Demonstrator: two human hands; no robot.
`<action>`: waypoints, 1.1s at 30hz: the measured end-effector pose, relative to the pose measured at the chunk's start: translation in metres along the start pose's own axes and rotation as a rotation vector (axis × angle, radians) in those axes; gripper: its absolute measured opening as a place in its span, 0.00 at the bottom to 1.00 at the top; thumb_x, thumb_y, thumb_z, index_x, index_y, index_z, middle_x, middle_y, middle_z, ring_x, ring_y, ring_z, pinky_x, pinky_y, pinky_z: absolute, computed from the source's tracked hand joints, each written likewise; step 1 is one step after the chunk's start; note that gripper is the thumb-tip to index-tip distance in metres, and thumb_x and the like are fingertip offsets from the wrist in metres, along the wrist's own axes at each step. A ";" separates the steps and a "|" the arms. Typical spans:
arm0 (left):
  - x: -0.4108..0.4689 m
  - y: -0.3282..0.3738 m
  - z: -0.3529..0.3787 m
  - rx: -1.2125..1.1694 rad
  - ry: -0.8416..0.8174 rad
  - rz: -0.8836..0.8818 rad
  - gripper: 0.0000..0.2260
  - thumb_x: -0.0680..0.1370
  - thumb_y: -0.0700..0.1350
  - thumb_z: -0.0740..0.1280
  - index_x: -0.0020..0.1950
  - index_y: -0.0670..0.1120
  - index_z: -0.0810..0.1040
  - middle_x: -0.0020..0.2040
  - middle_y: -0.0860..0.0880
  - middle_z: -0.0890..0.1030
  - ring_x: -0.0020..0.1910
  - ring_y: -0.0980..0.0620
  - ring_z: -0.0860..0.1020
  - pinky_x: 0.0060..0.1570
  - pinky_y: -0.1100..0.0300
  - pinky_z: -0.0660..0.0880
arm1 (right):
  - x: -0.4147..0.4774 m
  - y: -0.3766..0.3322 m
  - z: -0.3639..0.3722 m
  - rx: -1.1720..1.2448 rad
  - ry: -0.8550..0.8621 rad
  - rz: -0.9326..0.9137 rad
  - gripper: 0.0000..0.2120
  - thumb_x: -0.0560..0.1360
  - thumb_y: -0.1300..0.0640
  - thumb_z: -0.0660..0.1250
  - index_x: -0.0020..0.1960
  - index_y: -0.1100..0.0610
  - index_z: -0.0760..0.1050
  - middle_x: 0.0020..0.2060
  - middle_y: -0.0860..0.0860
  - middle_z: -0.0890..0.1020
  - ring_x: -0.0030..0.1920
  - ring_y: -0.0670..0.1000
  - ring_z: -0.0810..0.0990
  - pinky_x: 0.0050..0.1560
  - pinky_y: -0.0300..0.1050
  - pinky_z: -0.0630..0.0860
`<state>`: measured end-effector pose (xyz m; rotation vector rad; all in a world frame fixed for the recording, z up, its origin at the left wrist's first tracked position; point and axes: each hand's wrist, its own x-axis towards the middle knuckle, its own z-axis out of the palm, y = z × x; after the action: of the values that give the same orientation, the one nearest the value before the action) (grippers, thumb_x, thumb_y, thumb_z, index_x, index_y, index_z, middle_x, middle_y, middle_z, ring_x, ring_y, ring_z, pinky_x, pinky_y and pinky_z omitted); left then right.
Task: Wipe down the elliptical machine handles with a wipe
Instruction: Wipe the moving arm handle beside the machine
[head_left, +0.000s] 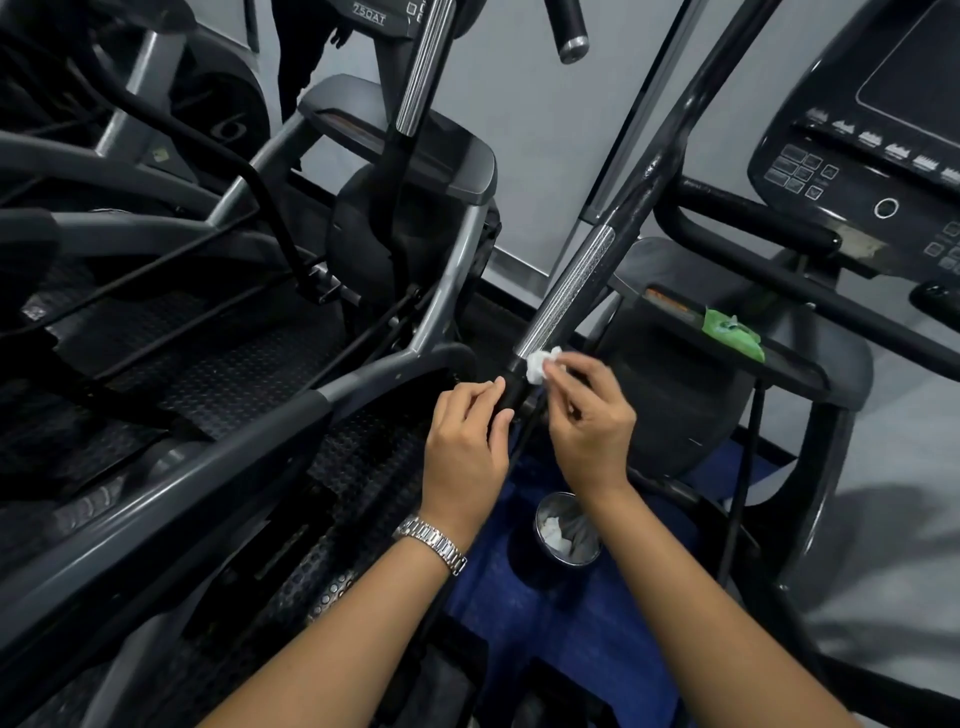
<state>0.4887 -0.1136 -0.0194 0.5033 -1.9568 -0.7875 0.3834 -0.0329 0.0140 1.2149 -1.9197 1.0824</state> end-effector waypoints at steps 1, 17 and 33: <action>0.000 0.000 0.000 -0.001 -0.001 -0.003 0.14 0.75 0.39 0.69 0.61 0.40 0.78 0.51 0.46 0.78 0.49 0.50 0.75 0.53 0.60 0.73 | 0.009 0.004 -0.001 -0.018 0.015 -0.017 0.08 0.74 0.69 0.69 0.52 0.65 0.82 0.48 0.59 0.82 0.50 0.53 0.81 0.52 0.46 0.79; -0.002 0.000 -0.001 0.011 -0.008 0.003 0.14 0.75 0.39 0.69 0.60 0.41 0.78 0.50 0.47 0.78 0.49 0.51 0.74 0.52 0.60 0.74 | 0.014 -0.009 0.000 -0.114 -0.175 -0.266 0.10 0.75 0.70 0.66 0.55 0.67 0.80 0.53 0.56 0.83 0.55 0.53 0.78 0.61 0.40 0.73; 0.001 0.000 -0.001 0.005 -0.009 -0.004 0.14 0.75 0.40 0.69 0.61 0.40 0.78 0.51 0.47 0.78 0.50 0.51 0.75 0.53 0.61 0.75 | 0.039 -0.006 0.000 -0.160 -0.126 -0.244 0.09 0.75 0.68 0.64 0.51 0.65 0.82 0.49 0.56 0.84 0.54 0.53 0.80 0.60 0.41 0.74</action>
<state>0.4889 -0.1140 -0.0184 0.5081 -1.9667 -0.7890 0.3738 -0.0506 0.0475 1.4102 -1.8511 0.7270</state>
